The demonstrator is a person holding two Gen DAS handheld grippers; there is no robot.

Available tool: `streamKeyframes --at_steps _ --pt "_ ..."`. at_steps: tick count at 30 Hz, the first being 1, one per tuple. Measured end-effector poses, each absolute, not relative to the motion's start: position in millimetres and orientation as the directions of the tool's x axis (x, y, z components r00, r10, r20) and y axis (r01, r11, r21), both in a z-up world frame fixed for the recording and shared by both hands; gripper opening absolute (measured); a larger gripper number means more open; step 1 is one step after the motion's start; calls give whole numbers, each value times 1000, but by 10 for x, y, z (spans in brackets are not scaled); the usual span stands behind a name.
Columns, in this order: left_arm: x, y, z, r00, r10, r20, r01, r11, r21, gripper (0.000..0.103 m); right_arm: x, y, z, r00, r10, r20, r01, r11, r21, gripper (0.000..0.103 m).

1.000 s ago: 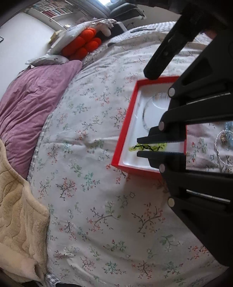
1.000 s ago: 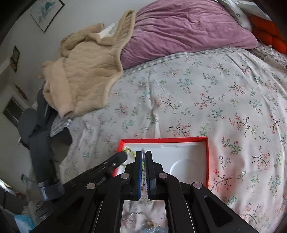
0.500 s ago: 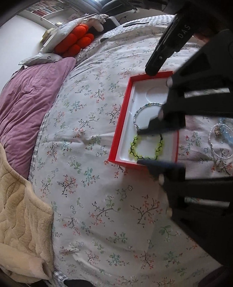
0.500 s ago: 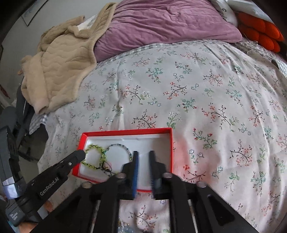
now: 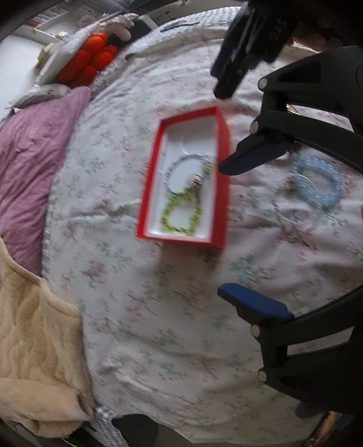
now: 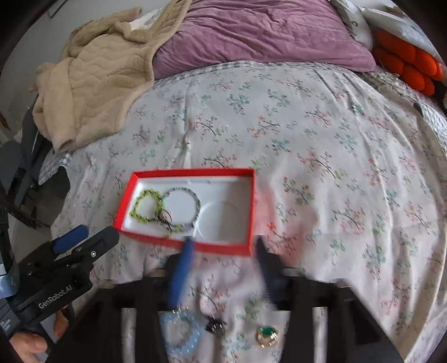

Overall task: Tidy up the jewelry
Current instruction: 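Open both tools to drop the bracelets into the red box, then move both tools back toward the remaining jewelry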

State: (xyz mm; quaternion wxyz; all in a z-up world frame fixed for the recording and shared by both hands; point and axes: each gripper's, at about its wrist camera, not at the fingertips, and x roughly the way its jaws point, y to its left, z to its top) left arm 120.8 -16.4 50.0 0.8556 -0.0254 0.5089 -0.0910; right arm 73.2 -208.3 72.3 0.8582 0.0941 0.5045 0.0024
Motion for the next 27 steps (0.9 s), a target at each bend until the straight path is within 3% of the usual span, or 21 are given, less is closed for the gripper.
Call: streamKeyframes --at_steps 3,11,16,27 --pt "1137 -107 416 417 -173 -893 107 984 -141 80 617 -2112 733 477 96 -874 91 983 158 65" --pt "932 -67 309 348 -159 -924 113 985 -127 86 394 -2178 632 426 63 -903 100 988 116 78" --pt "829 -85 258 334 -115 -936 140 988 -71 88 303 -2215 519 379 57 -924 102 989 103 82" --pt "763 -37 58 235 -139 -962 163 981 -102 88 180 -2212 309 305 26 -952 74 996 51 82"
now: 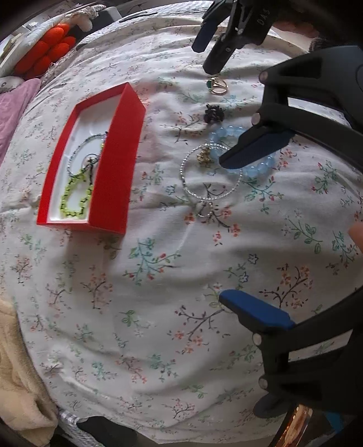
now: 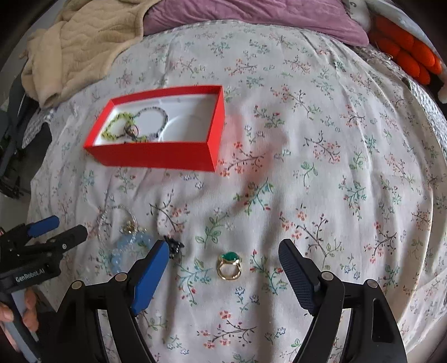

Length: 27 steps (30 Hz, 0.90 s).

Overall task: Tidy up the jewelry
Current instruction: 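Move both tools back toward the remaining jewelry, then close the left tool on the thin silver chain bracelet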

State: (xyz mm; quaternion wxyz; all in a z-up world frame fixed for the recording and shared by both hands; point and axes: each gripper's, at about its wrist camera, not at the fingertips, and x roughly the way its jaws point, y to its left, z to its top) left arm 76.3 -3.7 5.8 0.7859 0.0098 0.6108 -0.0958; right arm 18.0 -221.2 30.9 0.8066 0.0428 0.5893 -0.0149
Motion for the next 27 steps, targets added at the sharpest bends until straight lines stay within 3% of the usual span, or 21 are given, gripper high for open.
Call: streamKeyframes --at_steps 10,12,19,27 --pt "812 -39 -27 176 -288 -941 136 954 -267 88 200 -2188 196 267 26 -963 72 996 47 82" --pt "828 -40 -44 170 -316 -933 126 947 -297 83 202 -2182 187 265 25 -964 71 996 45 82" --pt "907 -112 -153 147 -328 -933 106 943 -315 50 202 -2194 180 263 25 -964 75 996 47 82" --pt "857 -210 -190 128 -295 -947 137 951 -278 44 210 -2231 171 263 28 -965 79 996 50 82"
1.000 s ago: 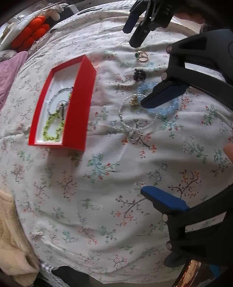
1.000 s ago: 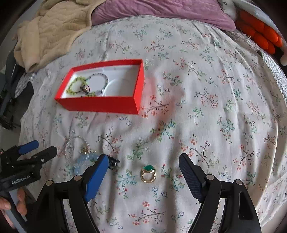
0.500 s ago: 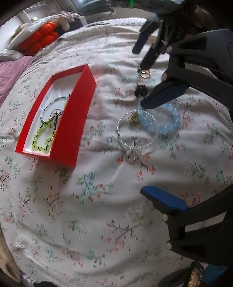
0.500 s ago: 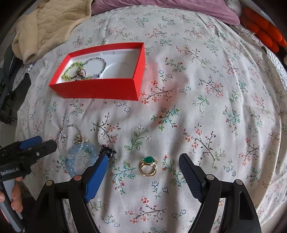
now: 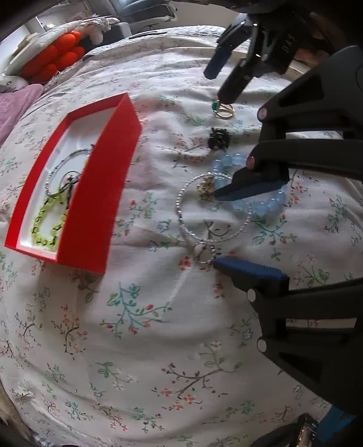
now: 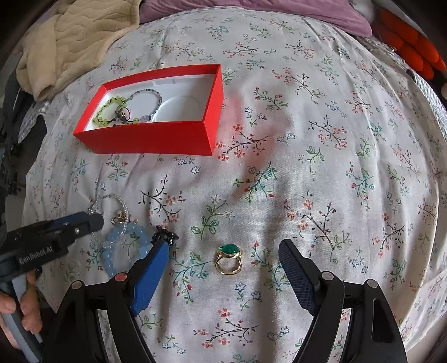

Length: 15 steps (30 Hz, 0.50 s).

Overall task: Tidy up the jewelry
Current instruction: 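Close the left tool on the thin silver chain bracelet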

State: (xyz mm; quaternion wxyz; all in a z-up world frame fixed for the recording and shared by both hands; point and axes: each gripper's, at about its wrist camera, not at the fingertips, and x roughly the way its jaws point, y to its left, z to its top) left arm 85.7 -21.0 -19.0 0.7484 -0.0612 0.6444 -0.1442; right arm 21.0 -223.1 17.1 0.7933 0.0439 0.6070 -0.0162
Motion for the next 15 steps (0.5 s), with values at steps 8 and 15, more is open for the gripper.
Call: streamKeyframes --at_steps 8,15 --pt "834 -216 -265 99 -332 -938 106 941 -322 21 234 -2187 159 260 28 -965 72 996 48 82" --pt "824 -209 -131 160 -337 -928 117 940 -321 5 225 -2111 143 253 45 -966 54 997 61 82"
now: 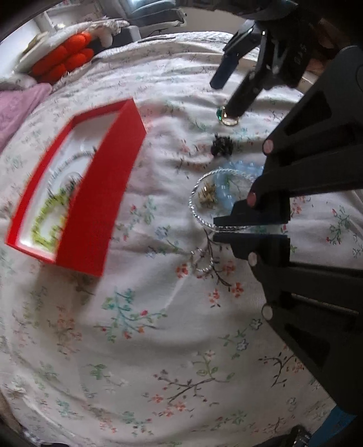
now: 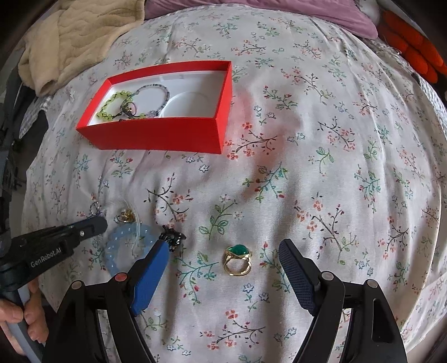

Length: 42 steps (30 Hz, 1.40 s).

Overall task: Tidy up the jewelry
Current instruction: 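Close the left tool on the thin silver chain bracelet, then close the right tool on the light blue bead bracelet while the left tool holds the chain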

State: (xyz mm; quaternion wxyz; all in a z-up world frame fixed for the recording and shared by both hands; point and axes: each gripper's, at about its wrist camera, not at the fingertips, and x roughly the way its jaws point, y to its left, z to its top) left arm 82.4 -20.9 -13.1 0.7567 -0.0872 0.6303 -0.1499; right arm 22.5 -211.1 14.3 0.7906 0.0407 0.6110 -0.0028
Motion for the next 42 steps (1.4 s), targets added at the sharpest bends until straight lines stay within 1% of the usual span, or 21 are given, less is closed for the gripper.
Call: streamKeyframes --at_steps 5,10,15,19,21,23,30,32,33,35,37,39,40,41,42 --pt "769 -208 106 216 -365 -906 168 927 -334 5 218 -2063 127 239 94 -966 37 994 106 82" --pt "735 -91 244 262 -364 -894 182 928 -325 5 209 -1972 99 206 165 -964 20 985 173 82" --pt "715 55 331 289 -375 -881 186 925 -333 5 166 -1822 6 152 230 -961 -9 973 232 82" --pt "709 117 332 295 -375 -879 179 925 -335 5 169 -1670 -145 90 319 -944 4 947 321 82" --pt "702 144 321 293 -372 -881 174 926 -334 5 182 -1605 -196 81 314 -946 14 949 316 80" --pt "698 163 305 290 -370 -883 173 927 -332 5 198 -1547 -227 89 271 -958 20 961 274 75" --pt "694 196 256 280 -360 -890 169 931 -324 5 251 -1427 -291 126 195 -973 45 978 202 64" --pt "698 200 247 278 -358 -891 167 932 -322 5 295 -1374 -307 142 168 -975 50 983 177 57" --pt "698 203 244 278 -357 -892 166 932 -322 5 300 -1355 -312 152 150 -977 47 986 158 55" --pt "701 208 239 277 -354 -893 165 933 -319 5 311 -1331 -322 169 116 -979 37 992 124 47" --pt "710 211 234 276 -351 -894 164 934 -316 5 315 -1270 -331 186 81 -979 16 996 85 41" --pt "715 220 226 277 -346 -897 158 937 -312 5 298 -1220 -321 207 61 -976 1 998 63 30" --pt "718 226 223 276 -344 -897 156 938 -311 5 302 -1209 -312 215 57 -975 0 998 59 19" --pt "717 232 222 277 -342 -898 154 938 -310 5 306 -1199 -304 218 57 -974 2 998 58 12" --pt "716 238 224 277 -342 -898 153 938 -310 5 308 -1208 -295 223 63 -973 6 998 66 12"
